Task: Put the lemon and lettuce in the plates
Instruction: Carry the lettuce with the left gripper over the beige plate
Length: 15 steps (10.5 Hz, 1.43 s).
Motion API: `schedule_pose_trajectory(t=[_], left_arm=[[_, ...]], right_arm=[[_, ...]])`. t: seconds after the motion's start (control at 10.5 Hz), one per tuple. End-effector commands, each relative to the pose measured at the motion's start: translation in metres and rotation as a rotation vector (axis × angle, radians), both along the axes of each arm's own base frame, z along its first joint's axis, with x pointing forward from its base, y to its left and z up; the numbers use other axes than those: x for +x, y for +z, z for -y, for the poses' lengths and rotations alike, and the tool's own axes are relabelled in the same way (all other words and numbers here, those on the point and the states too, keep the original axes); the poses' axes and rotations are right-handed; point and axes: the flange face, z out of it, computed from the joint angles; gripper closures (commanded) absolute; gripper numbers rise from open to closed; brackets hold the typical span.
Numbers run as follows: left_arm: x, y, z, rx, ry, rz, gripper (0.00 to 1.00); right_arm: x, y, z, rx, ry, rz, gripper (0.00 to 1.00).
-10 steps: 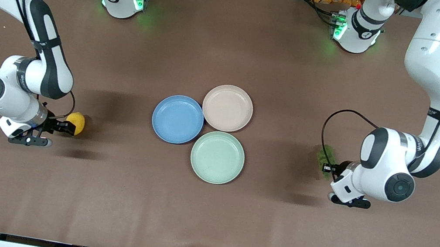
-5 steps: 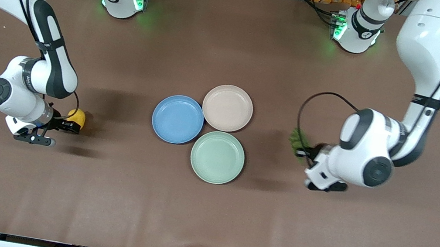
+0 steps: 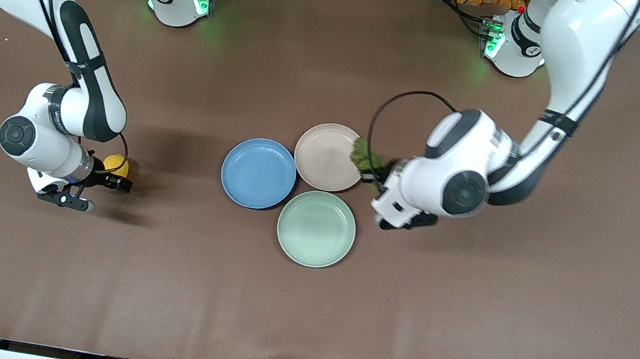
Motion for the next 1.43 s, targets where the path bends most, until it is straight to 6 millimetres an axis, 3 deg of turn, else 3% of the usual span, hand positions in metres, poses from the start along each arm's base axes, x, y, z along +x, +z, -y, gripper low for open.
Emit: schedule_pose_trajectory(t=[0.0,0.1,0.29,0.38,0.48,0.57,0.76,1.05,1.24,1.33], left_arm=[[-0.023,-0.025,0.046,-0.018,0.020,0.009,1.00],[-0.026,-0.034,0.054,-0.016,0.039,0.025,1.00],[-0.040,-0.051,0.072,0.037,0.016,0.061,1.00],[-0.047,-0.060,0.079,0.096,-0.004,0.096,1.00],[-0.048,-0.068,0.079,0.111,-0.007,0.095,1.00],[-0.048,-0.071,0.080,0.109,-0.006,0.100,1.00],[-0.057,-0.077,0.091,0.117,0.009,0.101,1.00],[-0.065,-0.087,0.100,0.135,0.012,0.104,1.00],[-0.071,-0.091,0.104,0.168,-0.012,0.134,1.00],[-0.073,-0.091,0.106,0.181,-0.016,0.146,1.00]], right_arm=[[-0.011,-0.002,0.000,-0.008,0.020,-0.009,0.08],[-0.014,-0.003,0.001,-0.011,0.059,-0.021,0.09],[-0.026,-0.002,0.005,-0.014,0.107,-0.035,0.35],[-0.029,-0.001,0.005,-0.011,0.130,-0.037,0.53],[-0.029,0.000,0.006,-0.010,0.146,-0.034,0.84],[-0.028,0.001,0.009,-0.012,0.142,-0.033,1.00],[-0.021,0.017,0.009,-0.015,0.140,-0.010,1.00],[0.017,0.082,0.000,-0.006,0.097,-0.045,1.00],[0.039,0.117,-0.033,0.000,0.064,-0.019,1.00],[0.044,0.124,-0.057,0.026,0.053,-0.004,1.00]])
